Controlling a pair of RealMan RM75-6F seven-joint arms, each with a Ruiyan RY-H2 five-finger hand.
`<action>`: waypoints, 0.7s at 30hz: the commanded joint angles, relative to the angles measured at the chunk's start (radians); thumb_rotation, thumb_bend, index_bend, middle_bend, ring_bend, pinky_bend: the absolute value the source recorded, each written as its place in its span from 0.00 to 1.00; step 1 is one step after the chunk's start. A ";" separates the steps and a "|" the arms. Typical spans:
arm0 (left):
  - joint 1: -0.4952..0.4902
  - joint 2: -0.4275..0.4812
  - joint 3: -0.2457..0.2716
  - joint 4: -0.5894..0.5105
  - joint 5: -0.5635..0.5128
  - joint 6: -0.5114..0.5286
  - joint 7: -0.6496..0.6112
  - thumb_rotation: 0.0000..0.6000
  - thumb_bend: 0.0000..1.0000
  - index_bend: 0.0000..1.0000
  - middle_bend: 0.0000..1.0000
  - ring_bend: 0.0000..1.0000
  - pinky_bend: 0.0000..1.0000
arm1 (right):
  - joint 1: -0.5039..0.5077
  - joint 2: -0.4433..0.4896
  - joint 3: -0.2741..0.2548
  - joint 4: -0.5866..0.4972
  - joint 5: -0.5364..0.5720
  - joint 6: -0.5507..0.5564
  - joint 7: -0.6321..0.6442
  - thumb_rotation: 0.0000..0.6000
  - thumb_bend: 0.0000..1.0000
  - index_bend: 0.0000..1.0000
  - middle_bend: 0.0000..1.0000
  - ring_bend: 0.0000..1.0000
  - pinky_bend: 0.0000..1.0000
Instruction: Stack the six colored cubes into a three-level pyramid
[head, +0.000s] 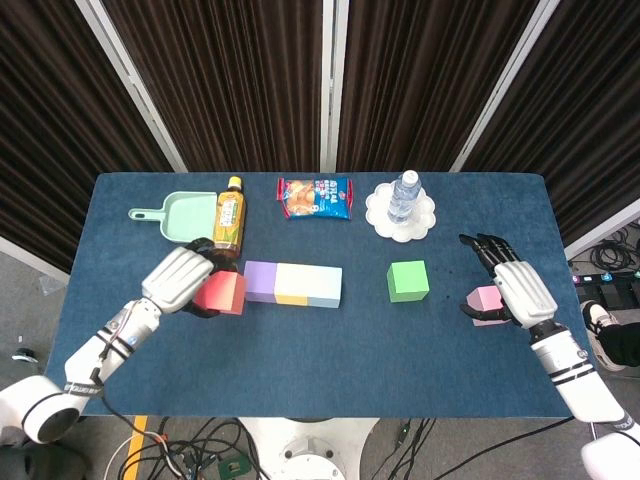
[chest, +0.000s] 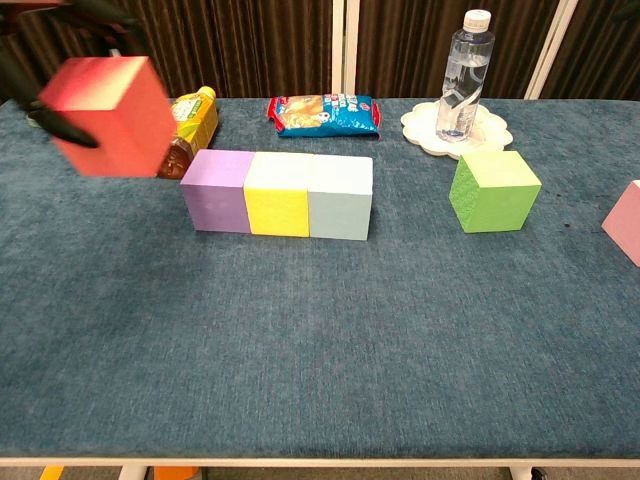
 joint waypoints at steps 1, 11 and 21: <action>-0.097 -0.022 -0.052 0.044 -0.049 -0.100 -0.012 1.00 0.11 0.40 0.48 0.41 0.18 | -0.002 0.003 -0.001 -0.003 0.002 0.000 -0.004 1.00 0.10 0.00 0.11 0.00 0.00; -0.238 -0.116 -0.085 0.172 -0.234 -0.229 0.059 1.00 0.11 0.38 0.48 0.41 0.18 | -0.009 0.006 0.000 -0.015 0.013 0.002 -0.020 1.00 0.10 0.00 0.11 0.00 0.00; -0.319 -0.179 -0.053 0.212 -0.504 -0.212 0.189 1.00 0.11 0.37 0.47 0.41 0.18 | -0.010 0.006 0.001 -0.018 0.017 -0.001 -0.025 1.00 0.10 0.00 0.11 0.00 0.00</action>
